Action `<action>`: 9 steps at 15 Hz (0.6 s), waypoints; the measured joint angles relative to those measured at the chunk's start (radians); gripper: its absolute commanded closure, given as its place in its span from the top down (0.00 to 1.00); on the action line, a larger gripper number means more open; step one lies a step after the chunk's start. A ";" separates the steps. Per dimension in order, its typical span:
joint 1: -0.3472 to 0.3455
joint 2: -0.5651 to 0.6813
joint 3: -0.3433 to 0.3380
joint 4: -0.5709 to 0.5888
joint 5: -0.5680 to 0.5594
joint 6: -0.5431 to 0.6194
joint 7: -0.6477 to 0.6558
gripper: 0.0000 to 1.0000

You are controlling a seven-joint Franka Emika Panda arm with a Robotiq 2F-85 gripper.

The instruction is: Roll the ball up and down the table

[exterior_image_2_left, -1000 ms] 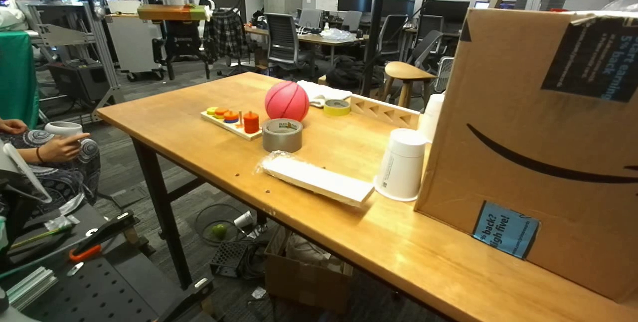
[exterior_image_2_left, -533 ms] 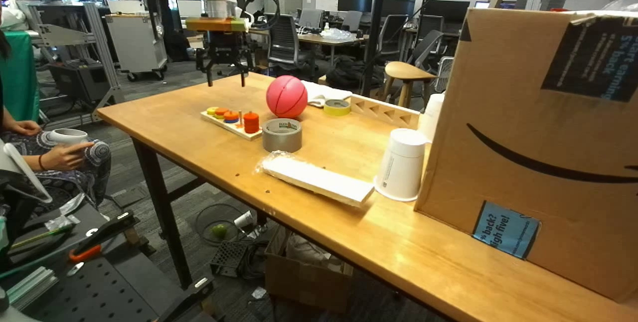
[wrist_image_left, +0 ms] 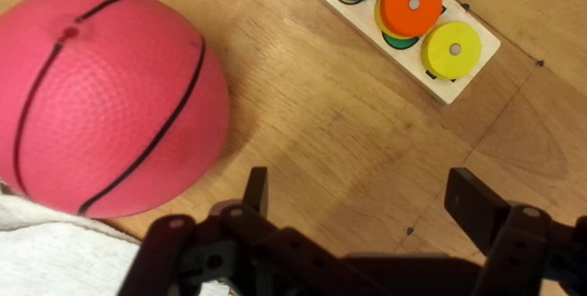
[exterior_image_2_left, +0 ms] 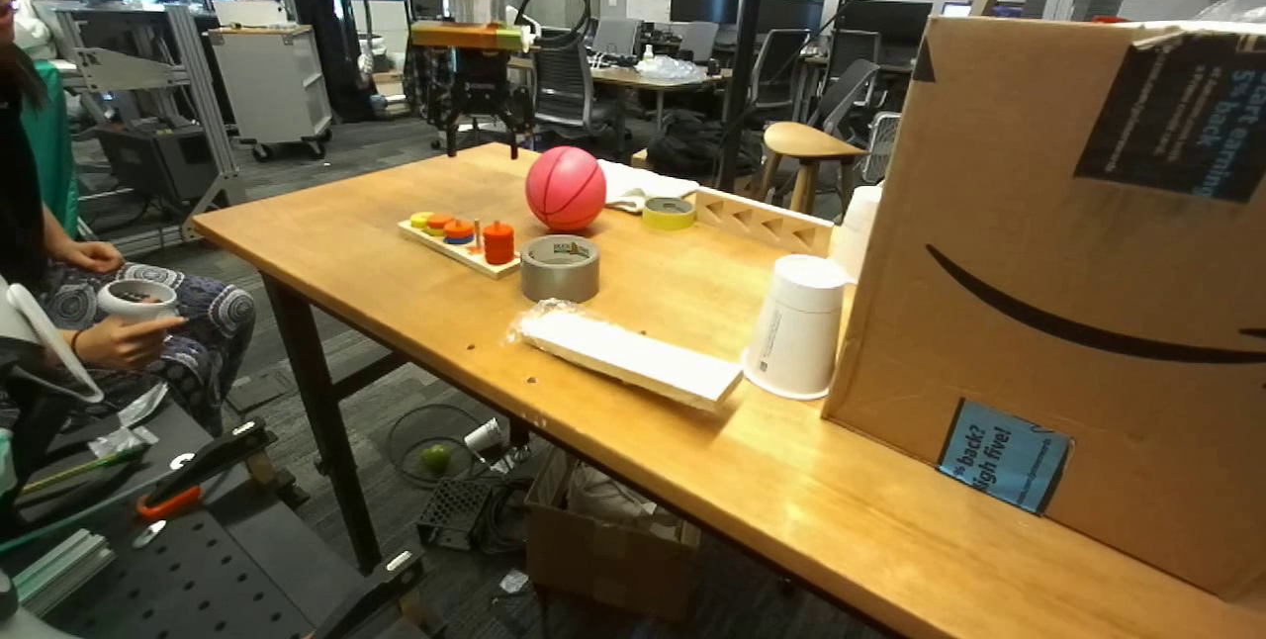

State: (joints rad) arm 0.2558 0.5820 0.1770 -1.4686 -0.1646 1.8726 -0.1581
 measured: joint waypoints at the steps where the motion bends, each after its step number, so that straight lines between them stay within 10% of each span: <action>1: -0.005 0.018 -0.001 0.029 0.007 -0.023 0.000 1.00; 9: -0.100 0.145 -0.037 0.178 0.078 -0.147 0.000 1.00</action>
State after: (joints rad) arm 0.1555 0.7272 0.1400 -1.2910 -0.0864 1.7254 -0.1583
